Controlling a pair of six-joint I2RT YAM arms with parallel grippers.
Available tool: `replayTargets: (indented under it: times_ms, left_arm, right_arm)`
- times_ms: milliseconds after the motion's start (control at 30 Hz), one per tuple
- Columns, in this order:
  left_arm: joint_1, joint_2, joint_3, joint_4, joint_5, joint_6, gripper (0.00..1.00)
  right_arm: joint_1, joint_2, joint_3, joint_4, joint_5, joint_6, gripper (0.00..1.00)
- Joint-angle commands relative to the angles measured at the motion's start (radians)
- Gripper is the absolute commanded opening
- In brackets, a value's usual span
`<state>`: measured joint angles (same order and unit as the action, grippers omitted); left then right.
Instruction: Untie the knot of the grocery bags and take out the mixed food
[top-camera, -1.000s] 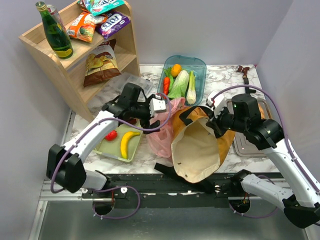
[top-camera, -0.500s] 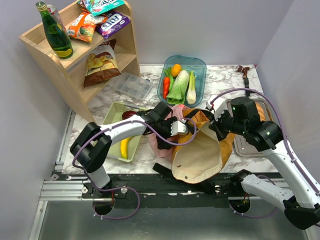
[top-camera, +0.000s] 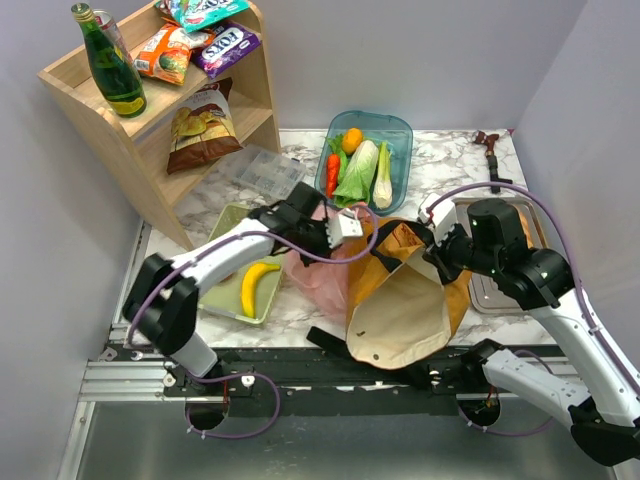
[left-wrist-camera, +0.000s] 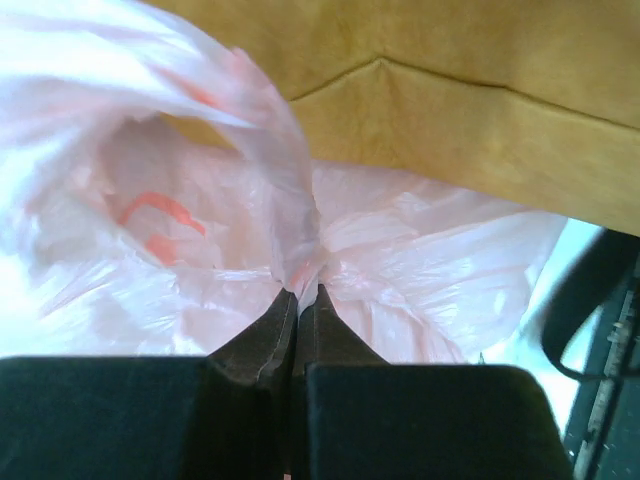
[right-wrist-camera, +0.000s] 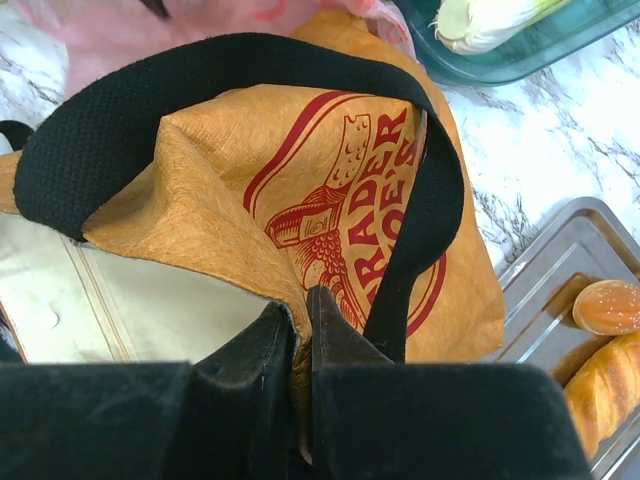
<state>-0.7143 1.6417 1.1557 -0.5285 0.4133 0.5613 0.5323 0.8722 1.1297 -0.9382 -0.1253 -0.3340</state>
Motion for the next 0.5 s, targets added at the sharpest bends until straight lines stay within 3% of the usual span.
replayTargets:
  times_ms: [0, 300, 433, 467]
  left_arm:
    - [0.068, -0.243, 0.018, -0.071, 0.280, 0.010, 0.00]
    - [0.069, -0.436, 0.010, -0.086, 0.232, 0.172, 0.00]
    - [0.096, -0.366, 0.045, -0.228, 0.148, 0.219, 0.01]
    - [0.100, -0.331, 0.063, -0.278, 0.144, 0.246, 0.25]
  right_arm:
    - [-0.005, -0.014, -0.030, -0.042, 0.031, -0.012, 0.01]
    - [-0.006, -0.006, -0.048, -0.011, 0.010, -0.013, 0.01]
    - [-0.006, -0.007, -0.049, -0.003, 0.005, -0.011, 0.01]
    - [-0.006, -0.007, -0.052, -0.001, 0.002, -0.012, 0.01]
